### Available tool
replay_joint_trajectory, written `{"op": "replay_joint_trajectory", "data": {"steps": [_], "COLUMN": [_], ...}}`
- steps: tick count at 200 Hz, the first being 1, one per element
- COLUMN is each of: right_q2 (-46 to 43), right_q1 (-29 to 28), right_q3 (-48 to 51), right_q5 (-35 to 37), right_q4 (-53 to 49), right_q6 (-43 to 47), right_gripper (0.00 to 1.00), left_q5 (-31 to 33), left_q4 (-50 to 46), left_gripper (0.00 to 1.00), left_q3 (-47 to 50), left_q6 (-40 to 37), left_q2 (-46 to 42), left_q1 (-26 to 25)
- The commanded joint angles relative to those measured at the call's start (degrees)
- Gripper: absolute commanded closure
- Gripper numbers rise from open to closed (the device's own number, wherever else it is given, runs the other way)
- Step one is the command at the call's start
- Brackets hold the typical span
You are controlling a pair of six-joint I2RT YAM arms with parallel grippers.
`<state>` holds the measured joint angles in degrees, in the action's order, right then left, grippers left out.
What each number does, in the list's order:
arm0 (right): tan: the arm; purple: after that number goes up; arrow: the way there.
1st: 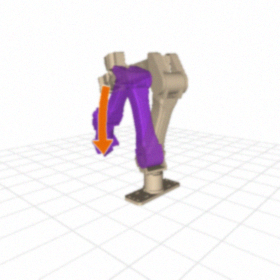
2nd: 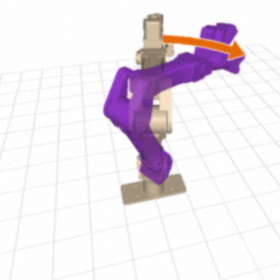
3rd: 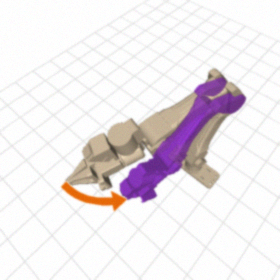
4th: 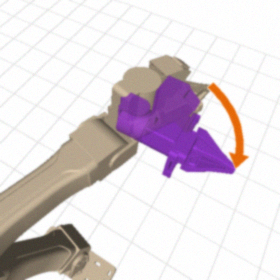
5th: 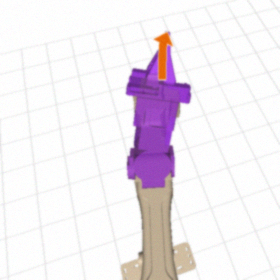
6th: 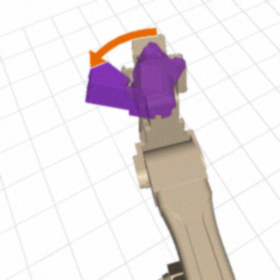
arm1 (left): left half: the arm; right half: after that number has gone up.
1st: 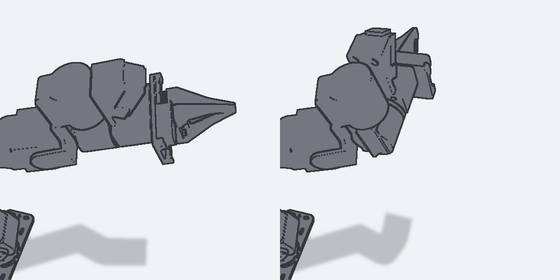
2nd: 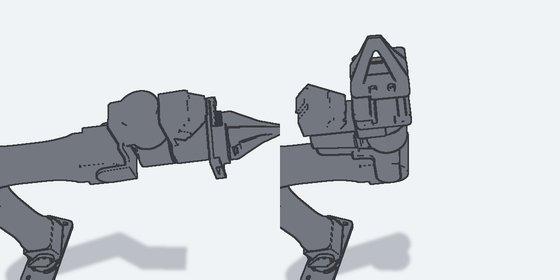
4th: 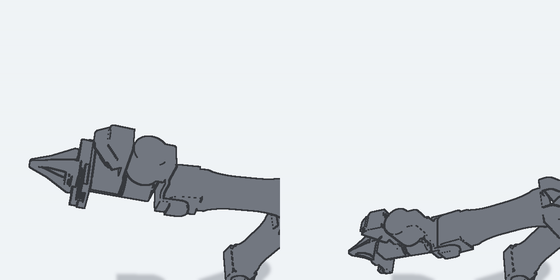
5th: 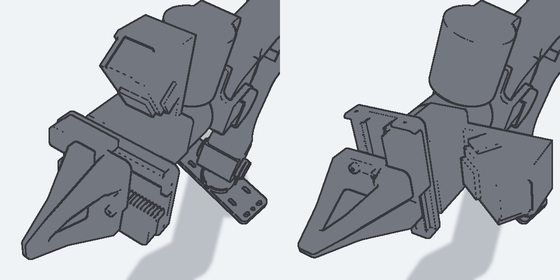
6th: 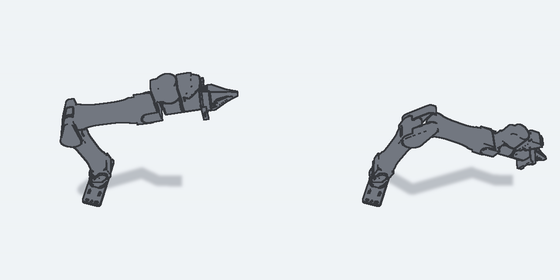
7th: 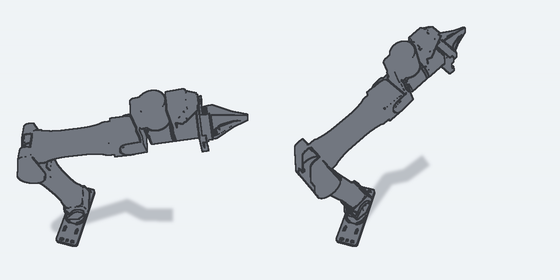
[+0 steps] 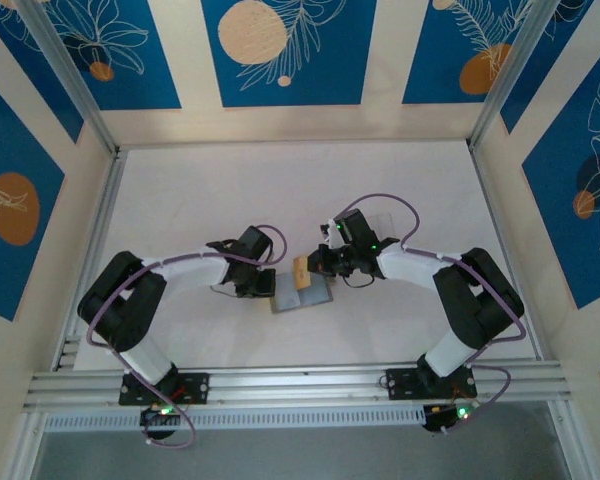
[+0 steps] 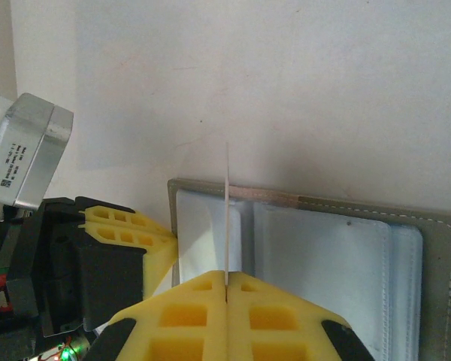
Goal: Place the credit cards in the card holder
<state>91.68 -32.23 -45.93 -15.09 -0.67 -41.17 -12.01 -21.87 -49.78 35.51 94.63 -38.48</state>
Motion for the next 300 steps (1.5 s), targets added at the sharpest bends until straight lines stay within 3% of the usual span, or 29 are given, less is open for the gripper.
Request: {"op": "replay_joint_trajectory", "data": {"steps": [1, 227, 300], "right_q2": [0.35, 4.67, 8.74], "right_q1": [-0.21, 0.23, -0.33], "right_q3": [-0.22, 11.61, 11.08], "right_q5": [-1.44, -7.51, -9.77], "right_q4": [-0.26, 12.79, 14.82], "right_q6": [-0.14, -1.24, -0.23], "right_gripper": [1.0, 1.0, 1.0], "left_q5": [0.23, 0.51, 0.58], "left_q4": [0.25, -0.72, -0.29], "left_gripper": [0.92, 0.92, 0.92], "left_q3": [0.82, -0.45, -0.83], "left_q6": [-0.08, 0.19, 0.44], "left_q2": [3.2, 4.52, 6.16], "left_q1": [0.02, -0.8, -1.42]}}
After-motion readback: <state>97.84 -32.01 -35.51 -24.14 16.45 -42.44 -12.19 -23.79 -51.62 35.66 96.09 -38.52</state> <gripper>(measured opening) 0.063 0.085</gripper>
